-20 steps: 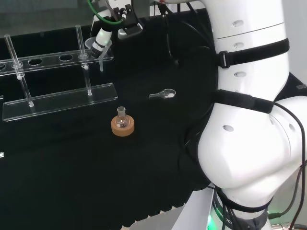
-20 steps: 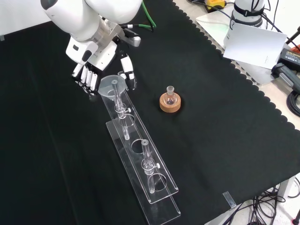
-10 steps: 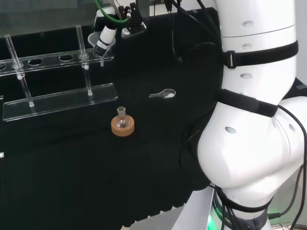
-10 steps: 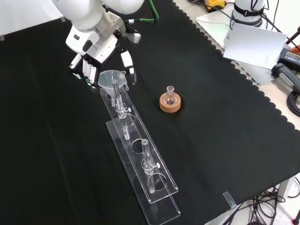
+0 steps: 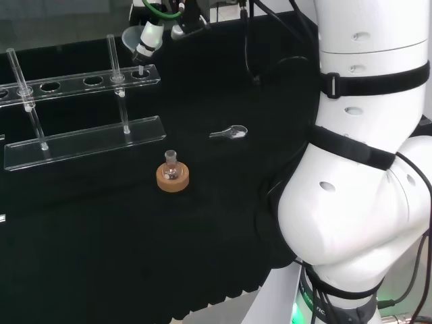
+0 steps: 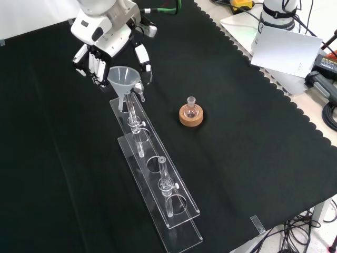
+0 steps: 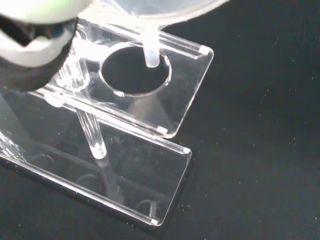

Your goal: Pick up the funnel from the transparent funnel stand.

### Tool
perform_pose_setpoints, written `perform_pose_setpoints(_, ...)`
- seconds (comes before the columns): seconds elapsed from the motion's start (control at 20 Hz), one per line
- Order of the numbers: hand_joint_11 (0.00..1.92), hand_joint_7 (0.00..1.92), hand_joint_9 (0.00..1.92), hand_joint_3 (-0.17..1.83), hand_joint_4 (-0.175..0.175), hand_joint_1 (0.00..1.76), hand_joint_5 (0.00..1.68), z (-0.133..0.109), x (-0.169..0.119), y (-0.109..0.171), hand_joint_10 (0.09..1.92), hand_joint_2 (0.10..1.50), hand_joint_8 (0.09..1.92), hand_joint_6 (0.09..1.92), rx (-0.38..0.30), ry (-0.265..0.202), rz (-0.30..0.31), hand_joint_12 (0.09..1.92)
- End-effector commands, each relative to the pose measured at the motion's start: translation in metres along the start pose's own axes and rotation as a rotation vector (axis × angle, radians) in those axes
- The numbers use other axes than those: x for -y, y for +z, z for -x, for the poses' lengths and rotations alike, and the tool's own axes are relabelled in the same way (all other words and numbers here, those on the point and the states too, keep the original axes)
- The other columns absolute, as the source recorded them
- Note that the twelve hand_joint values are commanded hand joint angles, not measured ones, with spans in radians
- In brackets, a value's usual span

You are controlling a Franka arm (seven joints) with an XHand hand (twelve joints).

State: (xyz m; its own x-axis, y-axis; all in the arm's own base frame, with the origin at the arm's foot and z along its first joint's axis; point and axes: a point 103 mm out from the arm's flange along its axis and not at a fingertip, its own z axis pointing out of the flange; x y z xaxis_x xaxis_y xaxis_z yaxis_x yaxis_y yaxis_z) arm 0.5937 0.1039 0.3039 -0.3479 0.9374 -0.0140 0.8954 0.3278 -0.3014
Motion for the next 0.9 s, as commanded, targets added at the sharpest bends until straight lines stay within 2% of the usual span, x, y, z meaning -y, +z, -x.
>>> perform_pose_setpoints(0.05, 0.00, 1.06, 0.89, 0.67, 0.053, 0.94, 0.78, -0.001, 0.011, -0.022, 0.33, 0.45, 0.58, 0.66, 0.017, -0.021, 0.029, 1.49)
perform_pose_setpoints(0.4, 0.00, 1.08, 0.90, 0.70, 0.056, 0.95, 0.81, -0.004, 0.030, -0.047, 0.33, 0.45, 0.58, 0.67, 0.031, -0.034, 0.104, 1.51)
perform_pose_setpoints(0.65, 0.00, 1.10, 0.91, 0.70, 0.058, 0.95, 0.82, -0.011, 0.040, -0.054, 0.33, 0.44, 0.58, 0.68, 0.042, -0.049, 0.121, 1.51)
perform_pose_setpoints(0.9, 0.00, 1.10, 0.91, 0.72, 0.059, 0.94, 0.83, -0.010, 0.056, -0.051, 0.33, 0.44, 0.58, 0.67, 0.034, -0.030, 0.137, 1.50)
